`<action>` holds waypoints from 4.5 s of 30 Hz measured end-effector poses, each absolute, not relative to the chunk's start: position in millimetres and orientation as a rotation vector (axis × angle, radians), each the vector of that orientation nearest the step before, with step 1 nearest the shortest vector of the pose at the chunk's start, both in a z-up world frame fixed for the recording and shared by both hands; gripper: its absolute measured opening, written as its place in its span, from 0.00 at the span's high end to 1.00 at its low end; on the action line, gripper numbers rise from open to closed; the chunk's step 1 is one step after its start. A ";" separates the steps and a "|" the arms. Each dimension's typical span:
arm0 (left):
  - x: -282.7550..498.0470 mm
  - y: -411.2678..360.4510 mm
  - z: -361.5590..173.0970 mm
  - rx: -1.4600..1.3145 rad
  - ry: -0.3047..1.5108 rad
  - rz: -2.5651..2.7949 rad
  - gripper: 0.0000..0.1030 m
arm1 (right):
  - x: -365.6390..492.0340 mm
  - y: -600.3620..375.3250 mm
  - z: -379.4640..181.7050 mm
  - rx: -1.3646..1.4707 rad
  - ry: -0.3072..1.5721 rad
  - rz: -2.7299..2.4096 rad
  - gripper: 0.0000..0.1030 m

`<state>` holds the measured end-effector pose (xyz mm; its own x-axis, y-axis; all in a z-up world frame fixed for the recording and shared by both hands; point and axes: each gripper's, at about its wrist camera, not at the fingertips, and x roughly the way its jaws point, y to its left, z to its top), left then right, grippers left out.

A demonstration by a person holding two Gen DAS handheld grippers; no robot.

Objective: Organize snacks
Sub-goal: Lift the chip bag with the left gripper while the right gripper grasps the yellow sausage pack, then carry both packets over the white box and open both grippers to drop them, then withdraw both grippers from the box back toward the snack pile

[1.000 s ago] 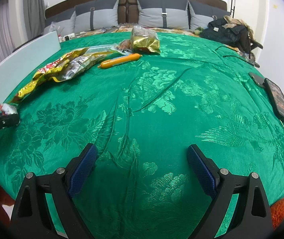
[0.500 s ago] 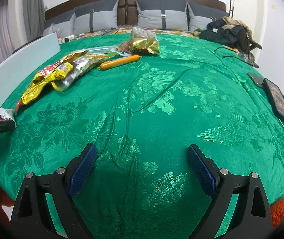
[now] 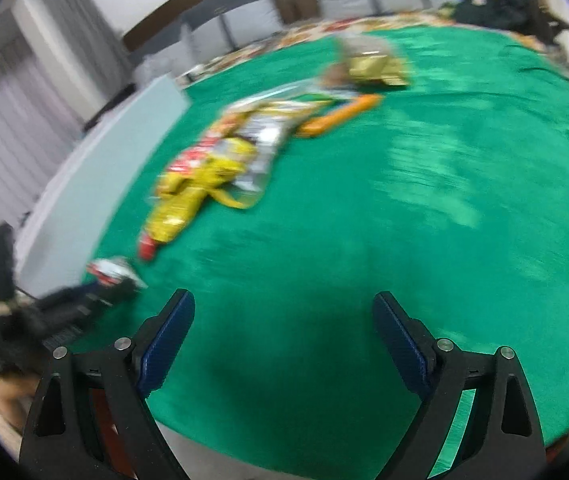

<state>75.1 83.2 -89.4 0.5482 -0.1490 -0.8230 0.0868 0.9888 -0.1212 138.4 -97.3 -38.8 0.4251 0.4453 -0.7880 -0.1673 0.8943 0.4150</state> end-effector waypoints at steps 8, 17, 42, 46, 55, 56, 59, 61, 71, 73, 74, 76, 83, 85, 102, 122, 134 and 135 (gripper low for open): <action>75.8 109.3 -90.0 -0.147 0.972 -0.089 0.57 | 218.9 24.4 -41.7 0.227 1.161 0.403 0.11; 77.5 112.8 -89.6 -0.183 0.970 -0.110 0.57 | 187.2 -7.7 -54.5 0.044 1.202 0.219 0.15; 89.6 113.7 -89.0 -0.167 0.951 -0.091 0.57 | 212.0 23.6 -61.7 -0.123 1.185 0.235 0.44; 90.3 113.6 -85.6 -0.182 0.937 -0.111 0.57 | 203.2 -7.6 -54.7 -0.044 1.229 0.281 0.55; 85.6 107.8 -70.1 -0.249 0.877 -0.229 0.57 | 176.0 -91.3 -34.4 0.420 1.185 0.395 0.55; 83.2 107.0 -66.5 -0.252 0.861 -0.242 0.57 | 174.2 -93.4 -35.7 0.417 1.182 0.389 0.55; 78.6 104.8 -59.2 -0.237 0.837 -0.258 0.57 | 169.7 -95.4 -39.1 0.389 1.168 0.372 0.55; 76.3 103.0 -56.5 -0.233 0.837 -0.265 0.57 | 165.9 -94.5 -40.3 0.400 1.170 0.373 0.55; 56.8 135.6 10.8 -0.363 0.731 -0.293 0.57 | 150.0 -67.3 -18.3 0.278 1.150 0.425 0.55; 56.9 162.1 35.5 -0.377 0.693 -0.250 0.57 | 158.1 -51.6 -2.5 0.257 1.121 0.464 0.55; 57.5 175.4 44.3 -0.381 0.681 -0.226 0.57 | 163.9 -39.0 10.1 0.248 1.100 0.496 0.55; 61.2 211.8 60.7 -0.394 0.664 -0.157 0.57 | 171.9 -14.5 33.0 0.231 1.064 0.557 0.55; 80.6 327.6 55.8 -0.326 0.740 0.155 0.57 | 203.4 121.8 104.4 0.197 0.985 0.841 0.54; 86.3 352.5 43.1 -0.303 0.787 0.216 0.57 | 211.1 165.6 107.7 0.178 0.991 0.889 0.54; 88.3 327.6 34.2 -0.245 0.812 0.203 0.06 | 174.5 80.1 22.3 -0.096 0.951 0.582 0.25; 138.7 191.6 7.7 0.213 0.874 0.250 0.06 | 133.6 -208.0 -46.0 -0.010 0.889 -0.017 0.25; 130.6 173.8 -4.7 0.267 0.945 0.263 0.06 | 138.6 -215.7 -62.7 0.043 0.946 -0.027 0.25; 128.3 170.8 -5.3 0.262 0.948 0.257 0.06 | 138.8 -215.4 -62.8 0.040 0.946 -0.026 0.25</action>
